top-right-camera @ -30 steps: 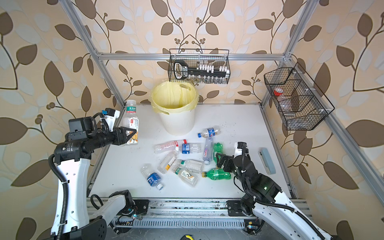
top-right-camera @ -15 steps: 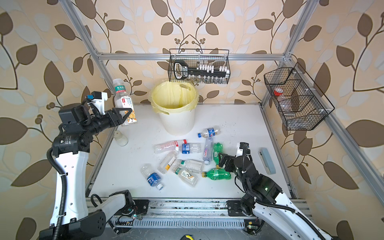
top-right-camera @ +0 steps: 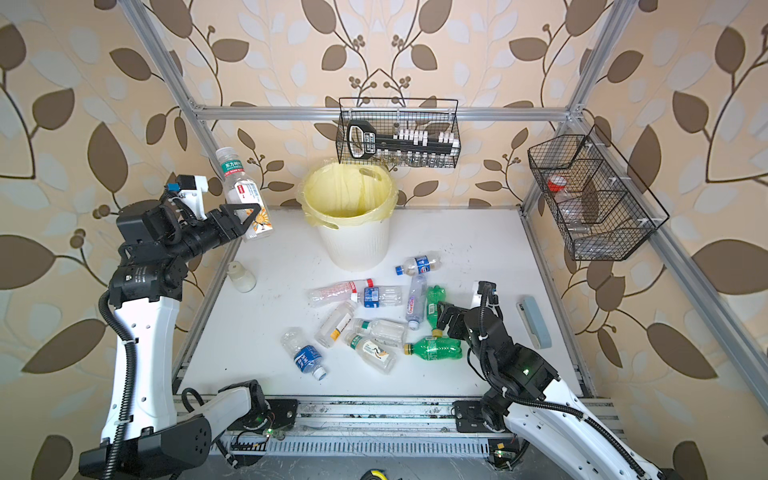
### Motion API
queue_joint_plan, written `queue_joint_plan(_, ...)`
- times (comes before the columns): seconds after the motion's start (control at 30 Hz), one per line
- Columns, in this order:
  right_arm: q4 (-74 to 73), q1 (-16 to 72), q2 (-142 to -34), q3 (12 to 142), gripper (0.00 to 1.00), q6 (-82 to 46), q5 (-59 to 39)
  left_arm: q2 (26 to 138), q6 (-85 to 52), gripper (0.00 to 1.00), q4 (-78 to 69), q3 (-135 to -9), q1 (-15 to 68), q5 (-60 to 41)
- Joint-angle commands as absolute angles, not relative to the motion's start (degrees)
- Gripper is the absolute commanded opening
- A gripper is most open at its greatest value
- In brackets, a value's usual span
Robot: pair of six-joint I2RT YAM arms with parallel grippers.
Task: Throw the plastic bottles in the bin
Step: 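Carry the clear green-labelled bottle with the left gripper over the bin and release it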
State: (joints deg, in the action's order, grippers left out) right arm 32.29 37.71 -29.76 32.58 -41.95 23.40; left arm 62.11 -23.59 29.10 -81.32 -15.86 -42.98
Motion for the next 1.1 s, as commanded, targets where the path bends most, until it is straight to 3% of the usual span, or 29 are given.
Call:
queue_joint_plan(0.0,31.4,37.3,-29.7,32.3,1.0,-42.0,24.2,61.8,-25.7,0.46,24.9,-81.6,-15.9,-42.6)
queue_joint_plan(0.2,31.9,37.1,-29.4,32.1,1.0,-42.3,24.3,67.1,-25.1,0.47,24.8,-86.0,-9.0,-35.1)
queue_joint_plan(0.47,35.7,37.0,-27.8,33.2,1.0,-43.5,25.3,85.4,-21.9,0.46,24.0,-102.6,2.8,-27.1)
queue_joint_plan(0.57,38.1,37.0,-26.3,34.0,1.0,-44.7,26.6,94.8,-16.1,0.62,28.3,-113.7,8.8,-24.2)
queue_joint_plan(0.6,38.8,37.1,-25.9,34.3,1.0,-45.2,26.9,98.0,-15.3,0.73,30.2,-116.8,9.5,-24.2)
queue_joint_plan(0.63,39.5,37.0,-25.4,34.4,1.0,-45.7,27.3,101.4,-14.9,0.92,31.5,-121.3,9.8,-24.4)
queue_joint_plan(0.67,39.9,37.0,-24.9,34.5,1.0,-46.0,27.5,104.2,-14.7,0.99,33.7,-125.3,9.8,-24.1)
queue_joint_plan(0.8,41.0,37.0,-23.5,34.5,1.0,-46.9,27.8,105.3,-12.7,0.99,36.3,-131.4,9.9,-22.3)
queue_joint_plan(1.07,38.8,37.0,-26.3,34.5,1.0,-44.4,27.8,91.5,-13.0,0.99,31.9,-119.6,9.8,-20.6)
